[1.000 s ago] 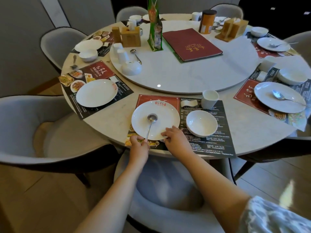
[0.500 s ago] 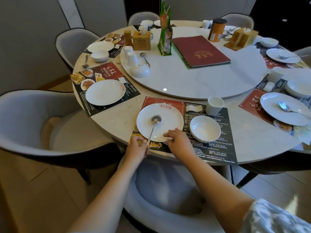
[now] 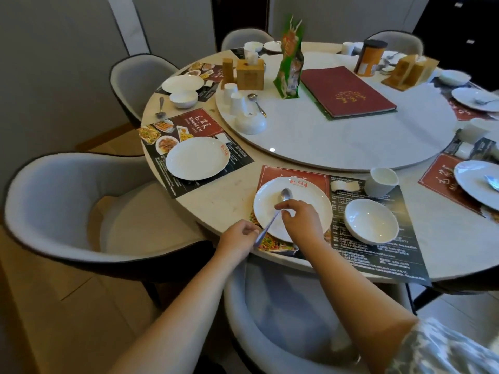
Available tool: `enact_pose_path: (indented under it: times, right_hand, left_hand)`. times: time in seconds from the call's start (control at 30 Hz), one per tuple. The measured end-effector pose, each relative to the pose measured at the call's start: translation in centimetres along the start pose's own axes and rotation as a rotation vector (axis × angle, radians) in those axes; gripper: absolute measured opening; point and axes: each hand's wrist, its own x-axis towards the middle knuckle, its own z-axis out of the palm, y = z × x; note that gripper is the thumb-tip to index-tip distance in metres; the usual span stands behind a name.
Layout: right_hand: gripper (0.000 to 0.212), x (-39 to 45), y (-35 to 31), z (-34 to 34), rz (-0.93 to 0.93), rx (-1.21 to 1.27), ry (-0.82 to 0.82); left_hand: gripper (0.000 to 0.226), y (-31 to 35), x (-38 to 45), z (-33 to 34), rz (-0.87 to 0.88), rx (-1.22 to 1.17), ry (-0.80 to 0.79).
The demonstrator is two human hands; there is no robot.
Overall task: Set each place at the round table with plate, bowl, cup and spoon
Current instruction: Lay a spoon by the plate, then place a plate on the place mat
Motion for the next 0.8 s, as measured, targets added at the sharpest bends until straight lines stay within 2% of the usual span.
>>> enact_pose_path:
  times: [0.3, 0.43, 0.57, 0.8]
  right_hand:
    - [0.026, -1.2, -1.1, 2.0, 0.165, 0.057, 0.135]
    - [0.026, -1.8, -1.5, 2.7, 0.204, 0.101, 0.176]
    - [0.025, -1.6, -2.7, 3.3, 0.192, 0.086, 0.191]
    - [0.025, 0.0, -5.8, 4.3, 0.141, 0.086, 0.098]
  left_hand:
    - [0.01, 0.6, 0.9, -2.8, 0.05, 0.123, -0.274]
    - [0.011, 0.6, 1.4, -4.0, 0.079, 0.157, -0.327]
    - [0.015, 1.3, 2.3, -5.6, 0.064, 0.099, -0.301]
    - [0.019, 2.5, 3.4, -9.5, 0.031, -0.067, -0.132]
